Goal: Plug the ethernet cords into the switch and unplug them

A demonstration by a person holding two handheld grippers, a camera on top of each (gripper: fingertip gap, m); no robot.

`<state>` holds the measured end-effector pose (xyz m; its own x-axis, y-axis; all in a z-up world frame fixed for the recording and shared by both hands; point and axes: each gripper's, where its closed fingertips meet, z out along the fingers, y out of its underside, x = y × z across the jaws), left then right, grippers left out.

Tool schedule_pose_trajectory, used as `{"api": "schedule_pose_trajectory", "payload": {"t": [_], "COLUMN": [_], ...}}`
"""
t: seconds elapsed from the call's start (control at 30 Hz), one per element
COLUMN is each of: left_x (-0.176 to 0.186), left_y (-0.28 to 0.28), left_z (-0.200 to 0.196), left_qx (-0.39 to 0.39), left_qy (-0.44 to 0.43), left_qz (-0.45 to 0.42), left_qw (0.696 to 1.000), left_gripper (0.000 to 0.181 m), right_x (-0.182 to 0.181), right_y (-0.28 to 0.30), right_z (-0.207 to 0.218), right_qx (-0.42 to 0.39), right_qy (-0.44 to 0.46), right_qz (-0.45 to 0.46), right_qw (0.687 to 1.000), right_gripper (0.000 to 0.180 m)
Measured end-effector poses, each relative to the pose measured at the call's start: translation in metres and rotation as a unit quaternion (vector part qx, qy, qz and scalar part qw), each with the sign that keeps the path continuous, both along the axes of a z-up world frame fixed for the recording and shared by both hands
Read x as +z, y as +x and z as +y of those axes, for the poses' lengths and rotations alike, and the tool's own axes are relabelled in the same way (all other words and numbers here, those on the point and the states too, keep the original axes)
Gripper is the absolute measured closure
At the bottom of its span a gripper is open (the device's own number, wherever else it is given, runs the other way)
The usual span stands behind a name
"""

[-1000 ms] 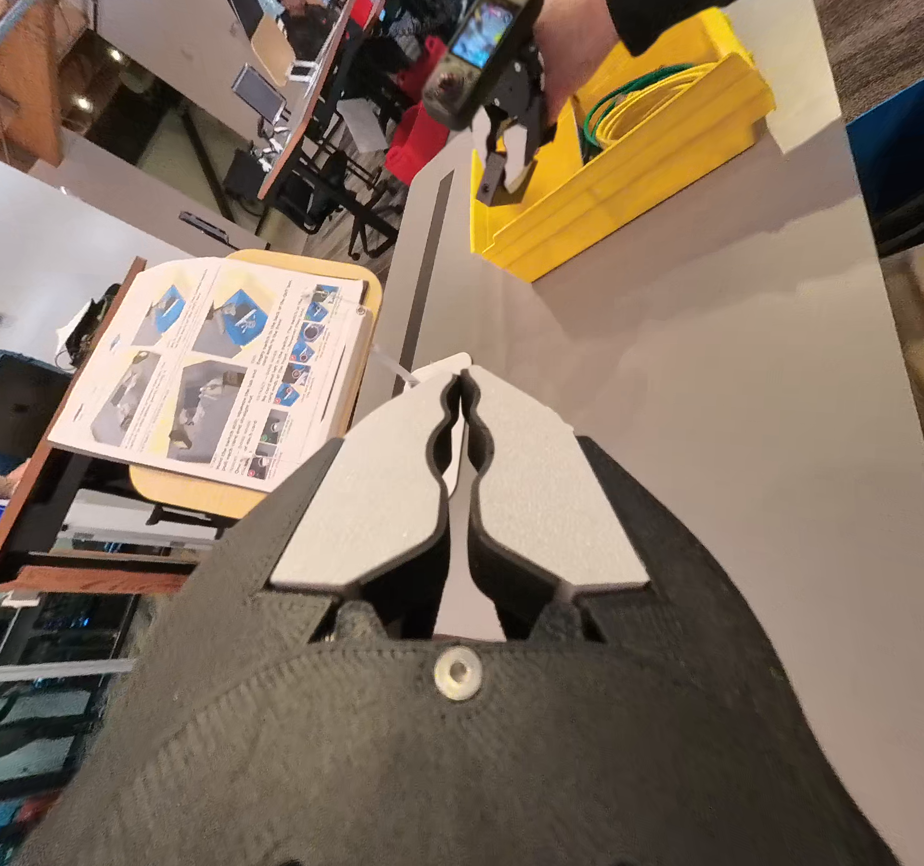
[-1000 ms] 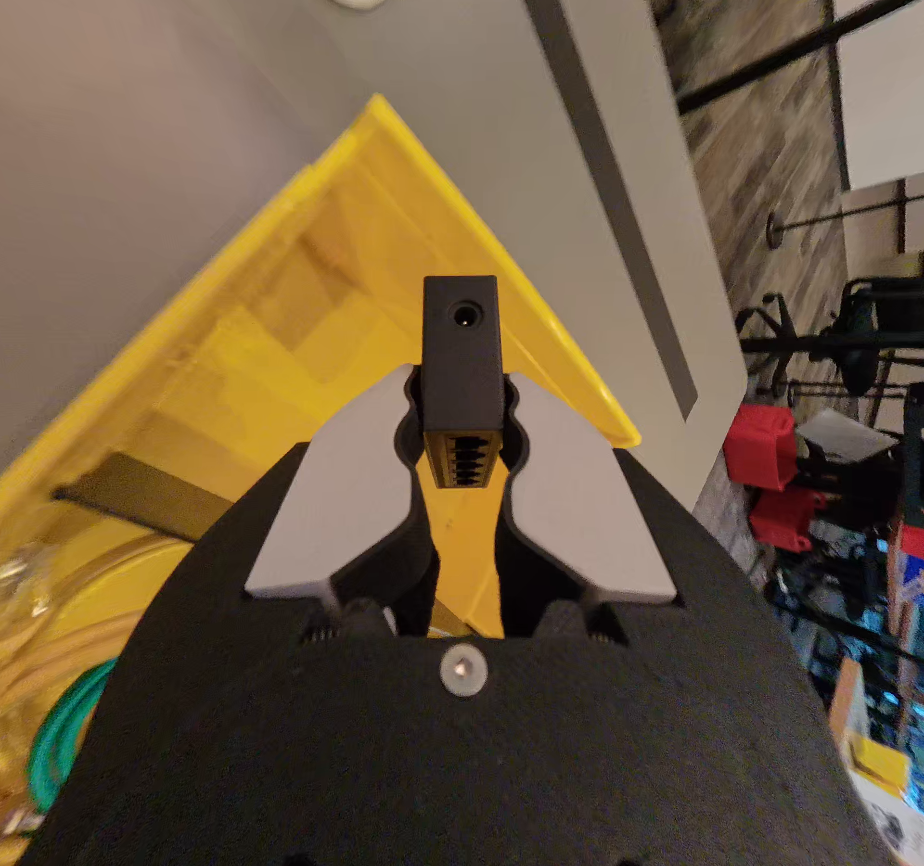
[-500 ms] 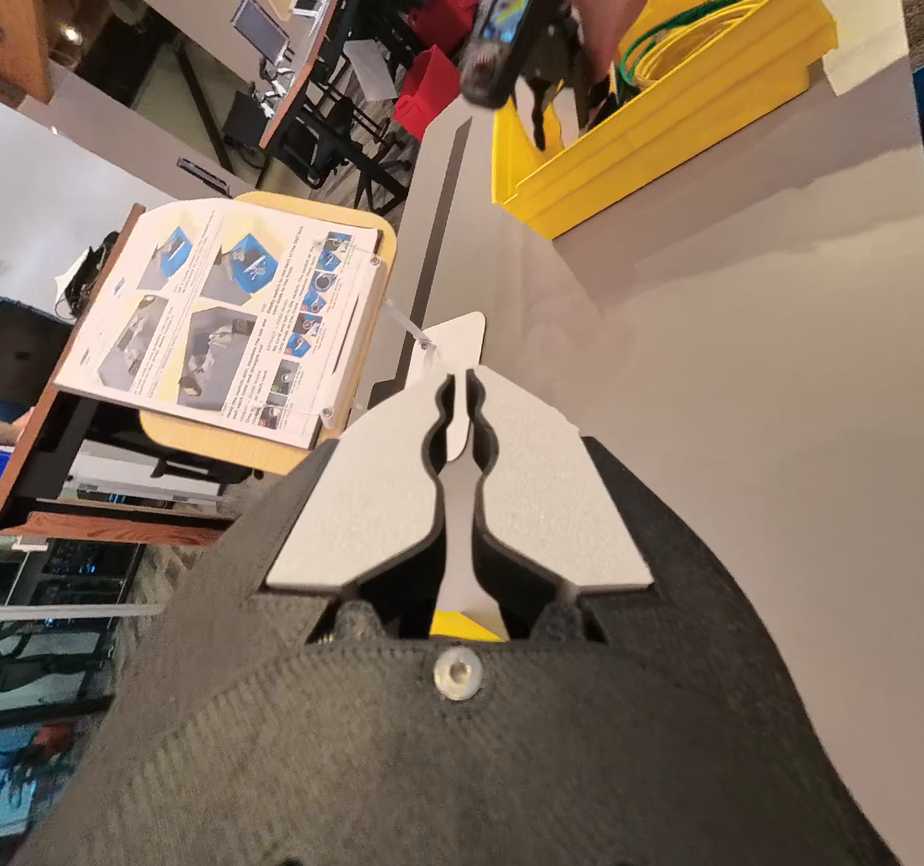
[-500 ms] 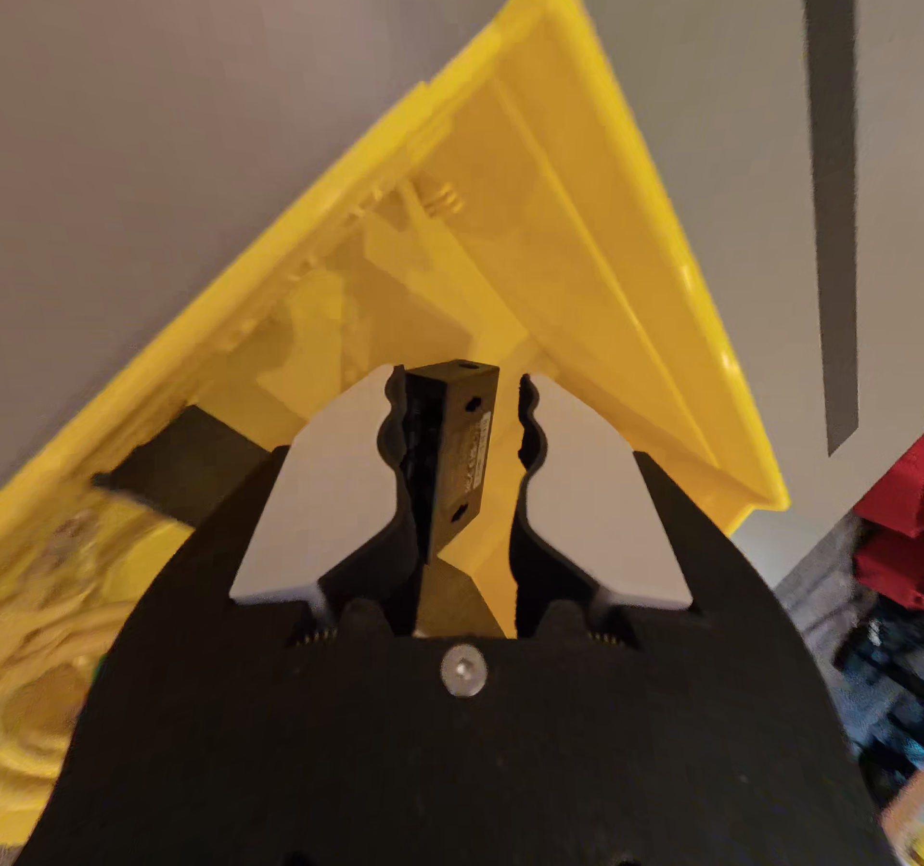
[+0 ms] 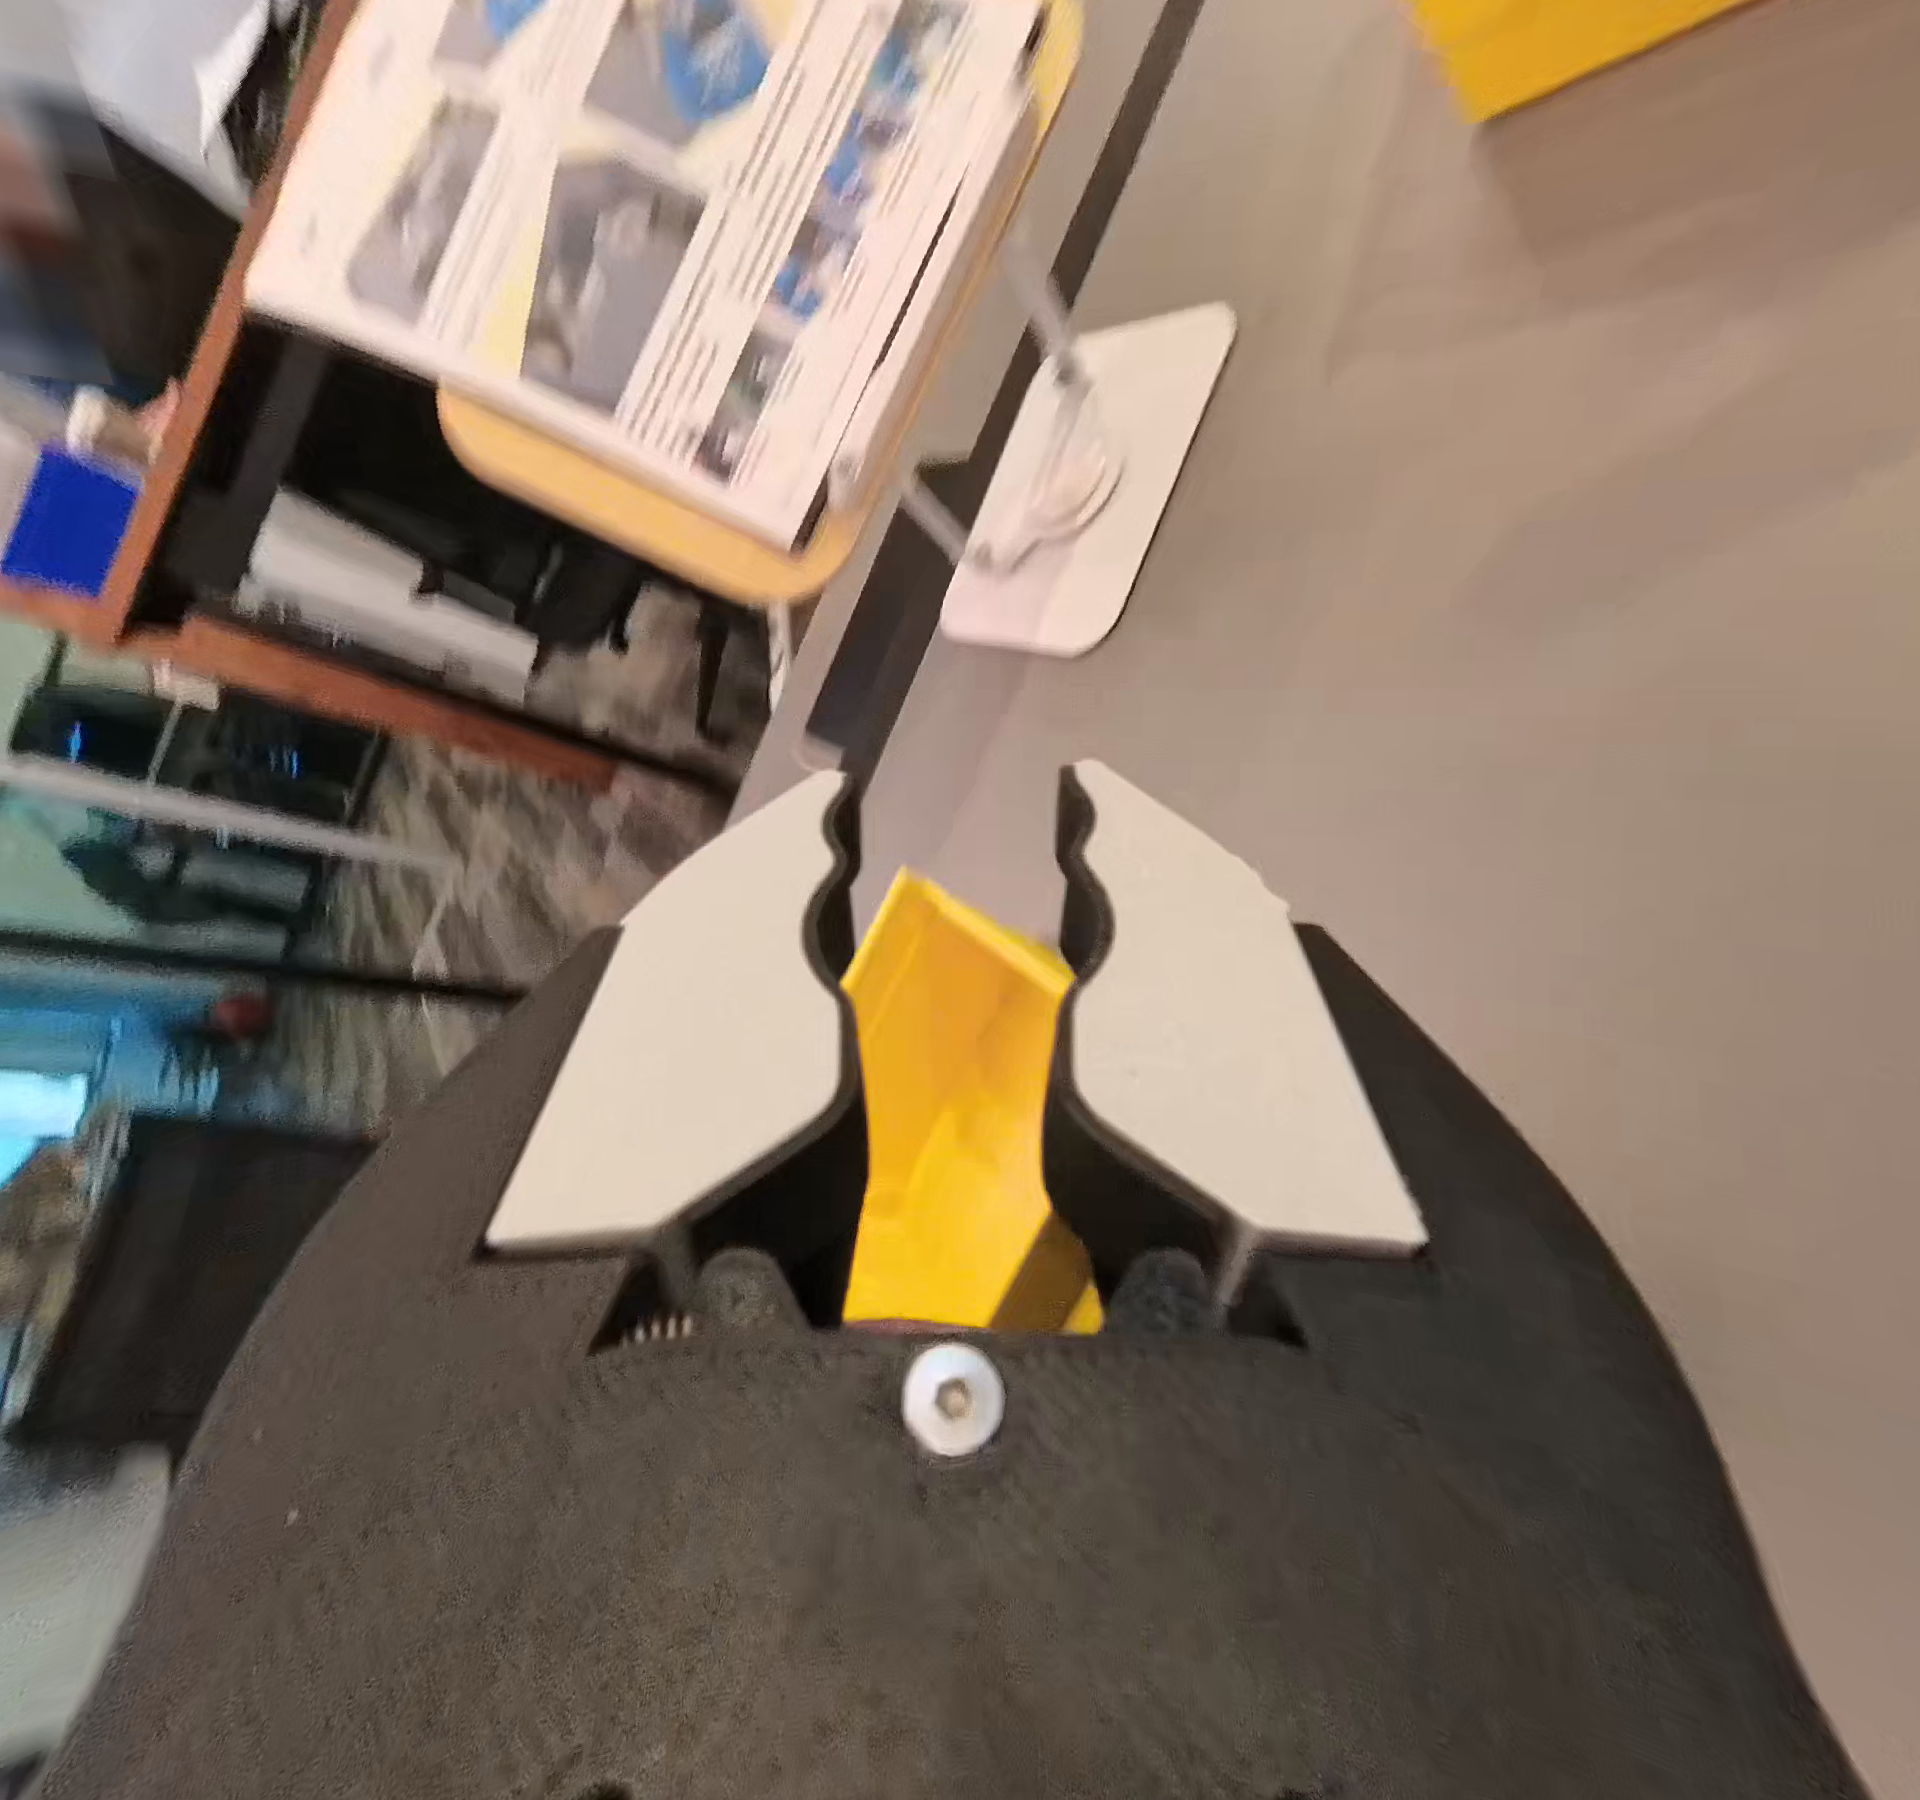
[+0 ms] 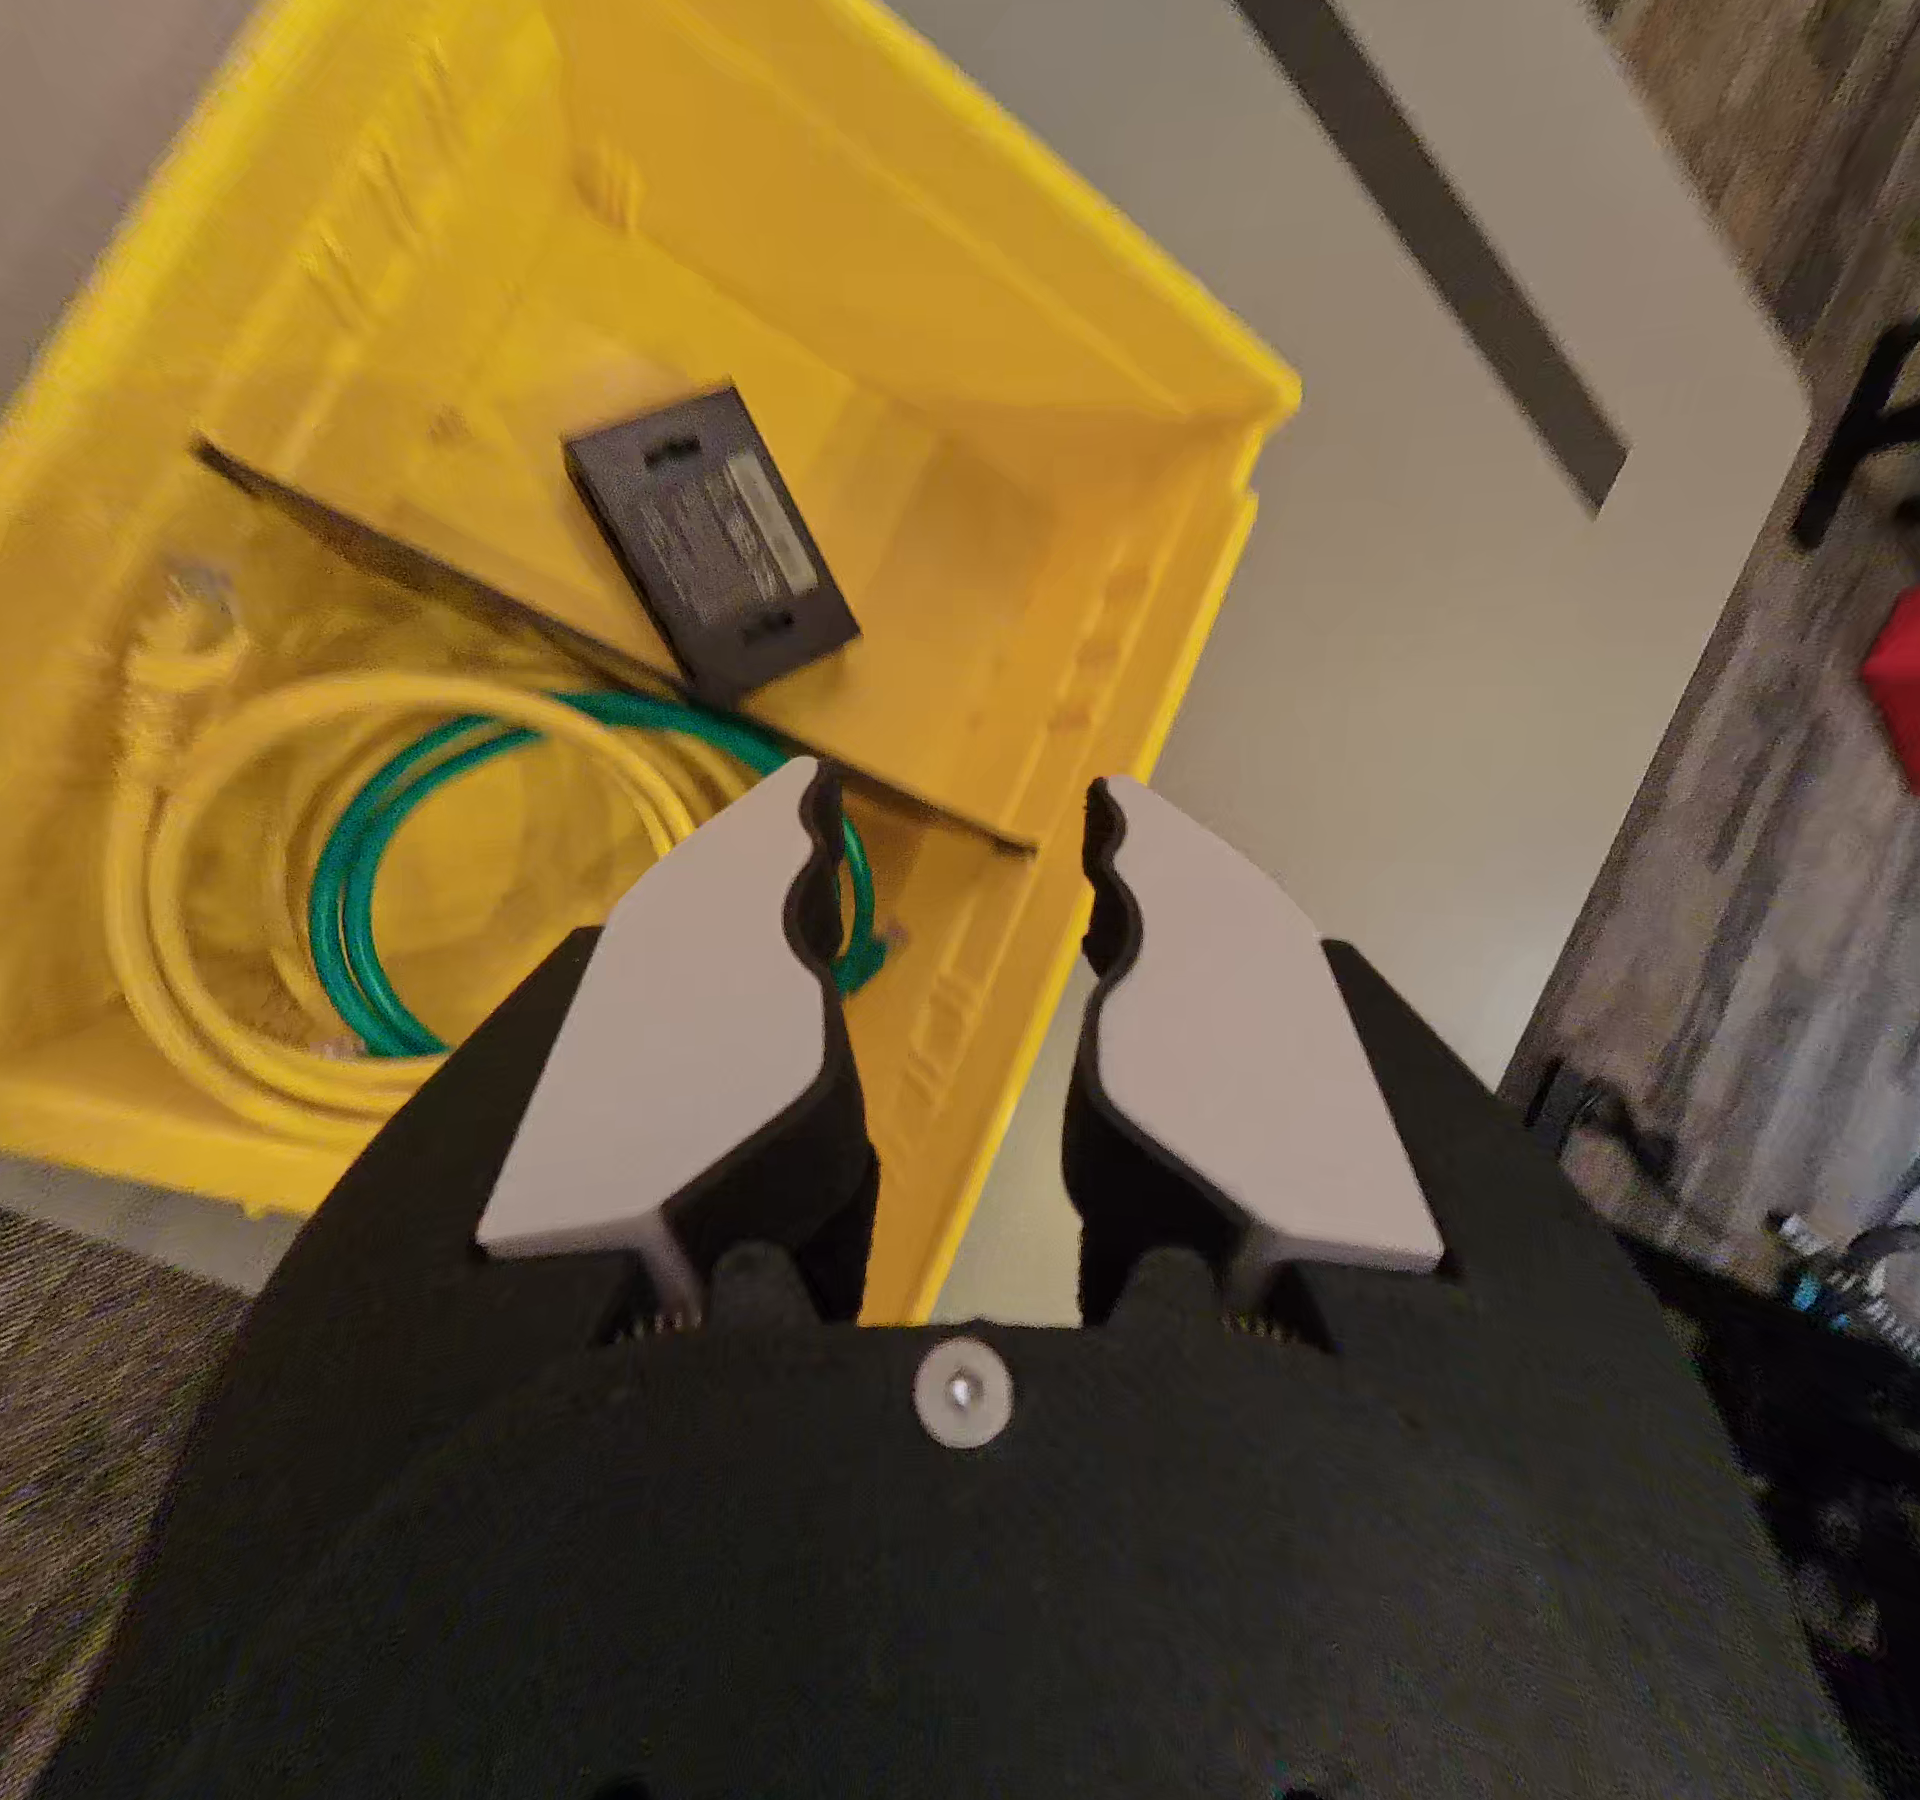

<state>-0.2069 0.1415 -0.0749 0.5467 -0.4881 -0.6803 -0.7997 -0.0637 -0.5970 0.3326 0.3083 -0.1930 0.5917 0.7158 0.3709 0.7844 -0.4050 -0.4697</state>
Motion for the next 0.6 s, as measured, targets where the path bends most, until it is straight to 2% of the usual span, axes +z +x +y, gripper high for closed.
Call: {"api": "schedule_pose_trajectory", "payload": {"t": [0.03, 0.17, 0.27, 0.37, 0.47, 0.6], "left_x": [-0.005, -0.057, -0.102, -0.137, -0.16, -0.178], "left_y": [-0.02, -0.103, -0.166, -0.199, -0.217, -0.245], "left_z": [0.0, -0.018, -0.039, -0.057, -0.065, -0.067], "left_qx": [0.034, 0.153, 0.251, 0.291, 0.323, 0.366], "left_qy": [-0.008, -0.077, -0.15, -0.203, -0.231, -0.244], "left_qz": [-0.003, -0.005, -0.021, -0.043, -0.051, -0.046], "left_qw": [0.999, 0.985, 0.956, 0.934, 0.916, 0.897], "left_gripper": [0.141, 0.127, 0.102, 0.104, 0.1, 0.103], "right_x": [-0.006, -0.027, -0.049, -0.068, -0.071, -0.074], "right_y": [0.014, 0.054, 0.07, 0.065, 0.064, 0.062], "right_z": [-0.005, -0.018, -0.027, -0.04, -0.042, -0.043], "right_qx": [-0.015, -0.053, -0.068, -0.049, -0.055, -0.06], "right_qy": [-0.017, -0.053, -0.103, -0.158, -0.158, -0.161], "right_qz": [0.002, 0.022, 0.048, 0.079, 0.096, 0.107], "right_qw": [1.0, 0.997, 0.991, 0.983, 0.981, 0.979], "right_gripper": [0.135, 0.136, 0.135, 0.138, 0.149, 0.152]}}
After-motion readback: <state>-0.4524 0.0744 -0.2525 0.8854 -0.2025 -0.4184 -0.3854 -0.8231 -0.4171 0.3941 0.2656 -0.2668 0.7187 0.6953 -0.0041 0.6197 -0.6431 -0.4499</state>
